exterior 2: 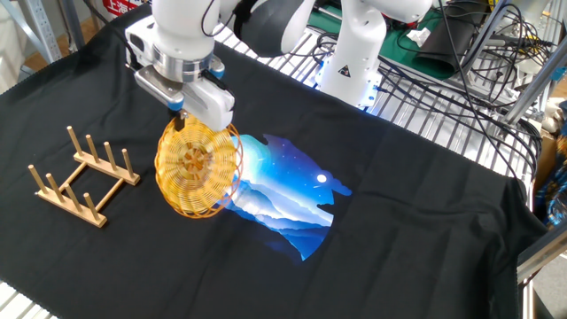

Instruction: Put the dish on the dish rack

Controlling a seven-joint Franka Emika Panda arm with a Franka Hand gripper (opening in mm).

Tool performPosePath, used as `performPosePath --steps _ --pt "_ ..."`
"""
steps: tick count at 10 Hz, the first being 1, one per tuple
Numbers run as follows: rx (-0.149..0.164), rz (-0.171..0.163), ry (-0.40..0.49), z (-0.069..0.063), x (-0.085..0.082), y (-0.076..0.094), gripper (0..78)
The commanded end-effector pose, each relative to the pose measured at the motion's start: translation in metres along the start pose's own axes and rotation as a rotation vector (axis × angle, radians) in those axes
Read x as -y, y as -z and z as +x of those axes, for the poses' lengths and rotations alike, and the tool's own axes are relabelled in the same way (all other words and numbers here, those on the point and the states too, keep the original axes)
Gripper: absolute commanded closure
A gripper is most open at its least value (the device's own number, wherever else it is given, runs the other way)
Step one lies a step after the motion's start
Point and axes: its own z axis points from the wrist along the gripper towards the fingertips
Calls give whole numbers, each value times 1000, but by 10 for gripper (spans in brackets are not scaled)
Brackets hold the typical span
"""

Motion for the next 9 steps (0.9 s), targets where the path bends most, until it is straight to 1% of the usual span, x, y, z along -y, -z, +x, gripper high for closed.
performPosePath --steps 1,2,4,5,6,7,8,9 --pt "5 29 36 -9 14 12 764" --pt "5 35 48 -12 20 16 764" --pt "15 64 59 -13 23 18 764" --pt "23 89 70 -14 27 21 764" --pt "27 98 76 -16 32 23 764" --pt "31 125 92 -18 37 27 764" --pt "35 138 103 -22 43 30 764" --pt "35 142 109 -24 46 33 764"
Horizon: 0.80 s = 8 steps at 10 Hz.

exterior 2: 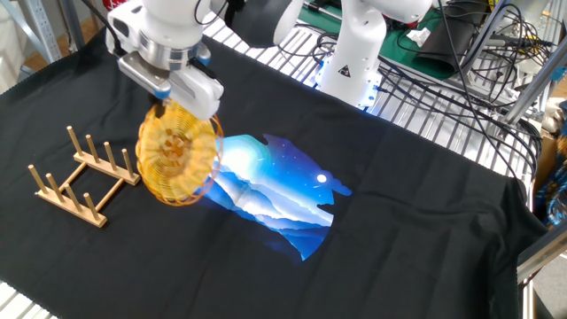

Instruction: Put the dish on the dish rack

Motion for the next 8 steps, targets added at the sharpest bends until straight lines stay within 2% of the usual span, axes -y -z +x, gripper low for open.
performPosePath --steps 1,3,8 --pt "8 33 25 -9 13 8 764" --pt "9 81 49 -13 18 13 764" --pt "37 143 70 -23 30 22 764"
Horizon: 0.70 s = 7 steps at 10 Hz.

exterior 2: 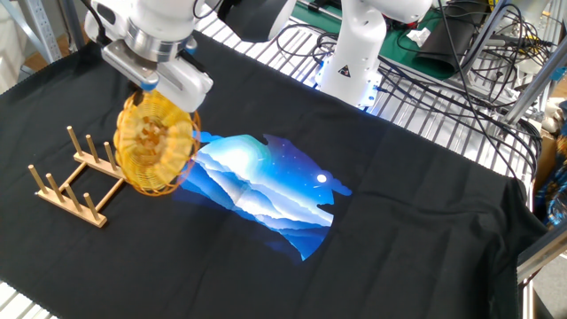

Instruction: Put the dish on the dish rack

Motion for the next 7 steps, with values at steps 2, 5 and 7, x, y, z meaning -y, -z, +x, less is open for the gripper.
performPosePath --steps 2,5,7 --pt "12 26 13 -5 9 4 764" --pt "28 75 32 -9 16 7 764" --pt "26 84 49 -11 20 8 764"
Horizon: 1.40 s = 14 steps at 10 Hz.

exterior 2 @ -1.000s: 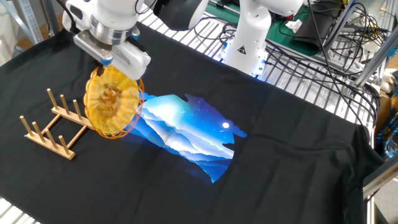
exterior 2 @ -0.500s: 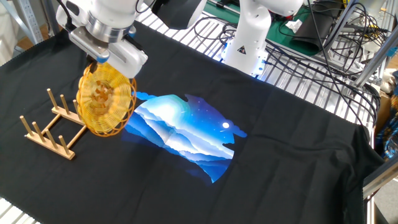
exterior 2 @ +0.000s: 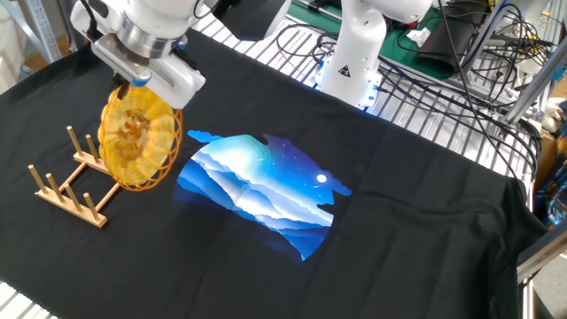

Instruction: Put the dish on the dish rack

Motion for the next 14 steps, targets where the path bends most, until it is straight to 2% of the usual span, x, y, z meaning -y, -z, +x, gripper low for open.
performPosePath --steps 1,3,4,8,9,12,13,14 --pt "5 42 31 -5 10 3 764" --pt "7 65 46 -7 16 2 764" --pt "14 114 63 -7 18 1 764" --pt "-5 106 57 -5 18 2 764" --pt "-9 113 54 -4 17 4 764" --pt "-25 86 28 -4 16 6 764" --pt "-39 11 -19 -4 16 6 764" --pt "-49 9 -27 -4 16 6 764"
